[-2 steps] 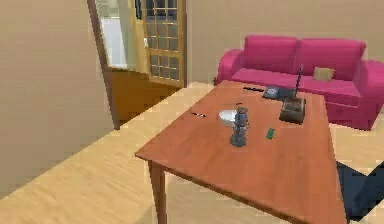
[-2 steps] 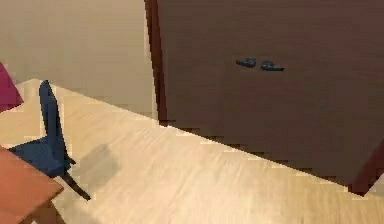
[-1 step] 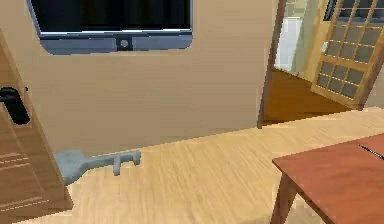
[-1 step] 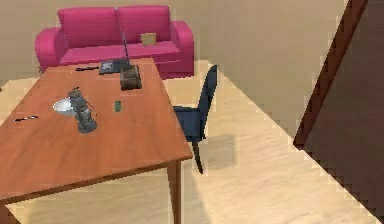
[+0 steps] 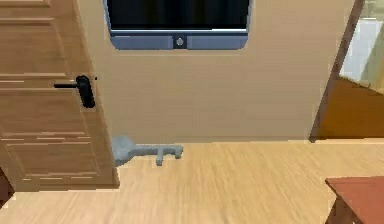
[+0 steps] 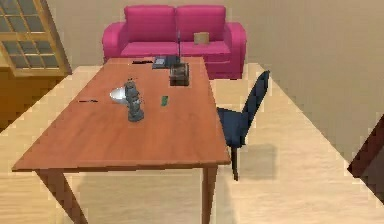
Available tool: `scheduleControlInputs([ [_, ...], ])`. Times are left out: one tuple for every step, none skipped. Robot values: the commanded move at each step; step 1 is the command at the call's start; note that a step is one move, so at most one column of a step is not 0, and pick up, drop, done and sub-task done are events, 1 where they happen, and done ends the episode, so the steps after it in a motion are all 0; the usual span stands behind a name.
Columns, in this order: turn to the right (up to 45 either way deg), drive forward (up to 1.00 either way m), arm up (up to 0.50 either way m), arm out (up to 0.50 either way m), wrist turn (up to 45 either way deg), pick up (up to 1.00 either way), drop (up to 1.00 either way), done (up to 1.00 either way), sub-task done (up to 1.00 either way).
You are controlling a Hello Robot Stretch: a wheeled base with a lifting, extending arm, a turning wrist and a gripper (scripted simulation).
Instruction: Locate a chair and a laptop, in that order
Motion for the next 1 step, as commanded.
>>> scheduleControlInputs([
  [0.0, 1.0, 0.0, 0.0, 0.0, 0.0, 0.0, 0.0, 0.0],
])
